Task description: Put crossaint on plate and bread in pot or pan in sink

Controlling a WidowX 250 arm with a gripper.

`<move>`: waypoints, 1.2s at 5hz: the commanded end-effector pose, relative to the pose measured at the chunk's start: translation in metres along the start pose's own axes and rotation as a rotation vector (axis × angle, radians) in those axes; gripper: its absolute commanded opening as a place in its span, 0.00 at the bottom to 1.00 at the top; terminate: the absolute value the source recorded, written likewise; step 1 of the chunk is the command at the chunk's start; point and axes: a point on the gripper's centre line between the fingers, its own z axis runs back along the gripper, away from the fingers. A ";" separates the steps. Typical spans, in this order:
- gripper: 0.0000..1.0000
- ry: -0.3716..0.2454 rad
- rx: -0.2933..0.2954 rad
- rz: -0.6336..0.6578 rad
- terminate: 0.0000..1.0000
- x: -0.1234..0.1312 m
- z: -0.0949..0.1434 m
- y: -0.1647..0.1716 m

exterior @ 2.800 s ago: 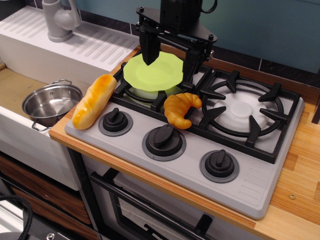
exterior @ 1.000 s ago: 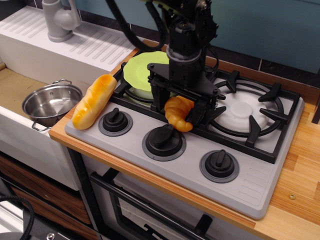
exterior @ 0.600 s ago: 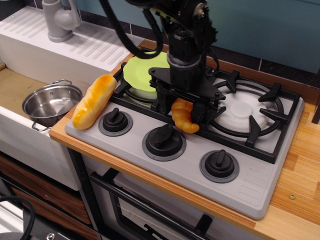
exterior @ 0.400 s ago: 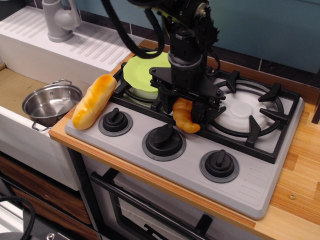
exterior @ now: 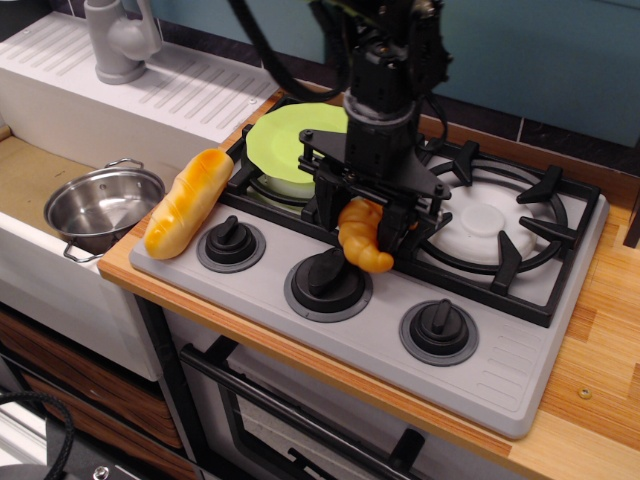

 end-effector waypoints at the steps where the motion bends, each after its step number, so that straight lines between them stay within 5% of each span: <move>1: 0.00 -0.065 0.029 -0.036 0.00 0.019 0.068 0.025; 3: 0.00 -0.078 0.036 -0.119 0.00 0.058 0.077 0.065; 6: 0.00 -0.081 -0.008 -0.200 0.00 0.104 0.050 0.104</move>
